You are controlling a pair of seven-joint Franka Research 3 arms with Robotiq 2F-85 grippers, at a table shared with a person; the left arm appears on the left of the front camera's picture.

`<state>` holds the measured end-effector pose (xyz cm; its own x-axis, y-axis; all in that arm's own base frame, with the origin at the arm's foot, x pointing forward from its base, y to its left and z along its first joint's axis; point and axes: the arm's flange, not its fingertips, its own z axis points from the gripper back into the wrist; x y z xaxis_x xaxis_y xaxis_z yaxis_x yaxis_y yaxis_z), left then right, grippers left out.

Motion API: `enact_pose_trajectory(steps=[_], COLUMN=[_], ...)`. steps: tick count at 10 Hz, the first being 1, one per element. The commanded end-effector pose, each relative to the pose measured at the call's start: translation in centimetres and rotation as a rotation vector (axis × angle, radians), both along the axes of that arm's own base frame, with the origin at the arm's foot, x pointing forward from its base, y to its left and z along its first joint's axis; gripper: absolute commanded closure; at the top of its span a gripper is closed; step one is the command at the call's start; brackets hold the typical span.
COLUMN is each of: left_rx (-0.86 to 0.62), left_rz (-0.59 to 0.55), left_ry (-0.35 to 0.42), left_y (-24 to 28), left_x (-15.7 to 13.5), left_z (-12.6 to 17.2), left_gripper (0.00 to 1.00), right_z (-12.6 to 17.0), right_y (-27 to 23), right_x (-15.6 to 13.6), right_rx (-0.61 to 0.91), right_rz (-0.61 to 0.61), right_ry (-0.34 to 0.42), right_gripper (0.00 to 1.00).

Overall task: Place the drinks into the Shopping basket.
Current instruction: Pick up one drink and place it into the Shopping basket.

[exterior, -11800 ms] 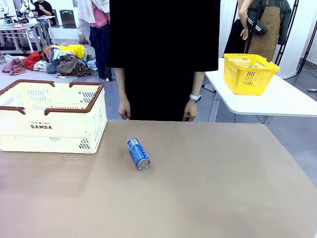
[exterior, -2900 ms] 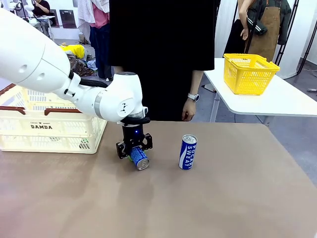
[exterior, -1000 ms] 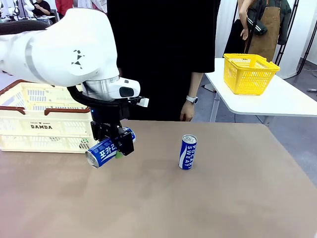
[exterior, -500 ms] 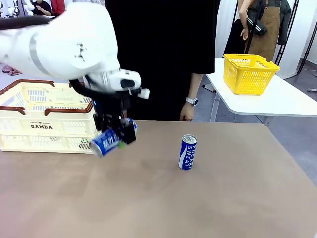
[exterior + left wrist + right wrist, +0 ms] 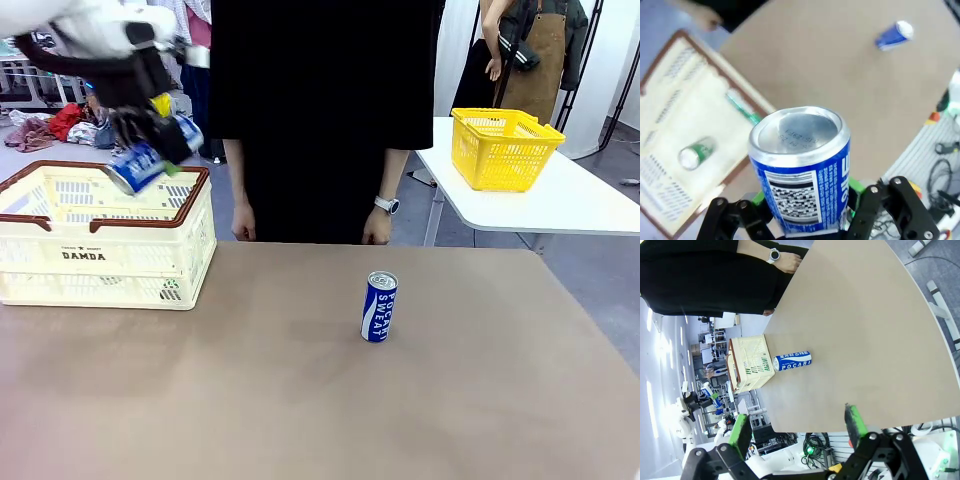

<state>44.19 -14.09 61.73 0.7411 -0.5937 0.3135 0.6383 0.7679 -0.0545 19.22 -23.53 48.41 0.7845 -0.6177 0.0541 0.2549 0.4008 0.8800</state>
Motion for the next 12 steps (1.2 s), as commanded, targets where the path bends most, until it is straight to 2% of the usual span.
enact_pose_trajectory(steps=[1,3,4,6,7,8,9,11,12], left_rx=[-0.038,-0.114,-0.122,-0.049,-0.019,-0.040,-0.057,-0.057,-0.041], left_rz=[0.142,0.370,0.473,0.578,0.588,0.629,0.566,0.566,0.592], left_ry=[-0.038,-0.024,0.010,0.045,0.059,0.143,0.056,0.056,0.091], left_y=[3.5,6.9,7.4,7.2,6.9,6.5,7.8,7.8,6.8], left_x=[4.0,8.7,10.8,14.0,14.8,15.0,14.2,14.2,14.8], left_z=[-1.2,-4.3,-5.9,-8.2,-8.8,-9.0,-10.8,-10.8,-11.2], left_gripper=[1.00,1.00,1.00,1.00,1.00,1.00,1.00,1.00,1.00], right_z=[0.0,0.0,0.0,0.0,0.0,0.0,0.0,0.0,0.0], right_y=[-0.1,-0.1,-0.1,-0.1,-0.1,-0.1,-0.1,-0.1,-0.1], right_x=[0.1,0.1,0.1,0.1,0.1,0.1,0.1,0.1,0.1], right_rx=[-0.003,-0.003,-0.003,-0.003,-0.003,-0.003,-0.003,-0.003,-0.003], right_rz=[0.008,0.008,0.008,0.008,0.008,0.008,0.008,0.008,0.008], right_ry=[-0.026,-0.026,-0.026,-0.026,-0.026,-0.026,-0.026,-0.026,-0.026], right_gripper=[0.00,0.00,0.00,0.00,0.00,0.00,0.00,0.00,0.00])
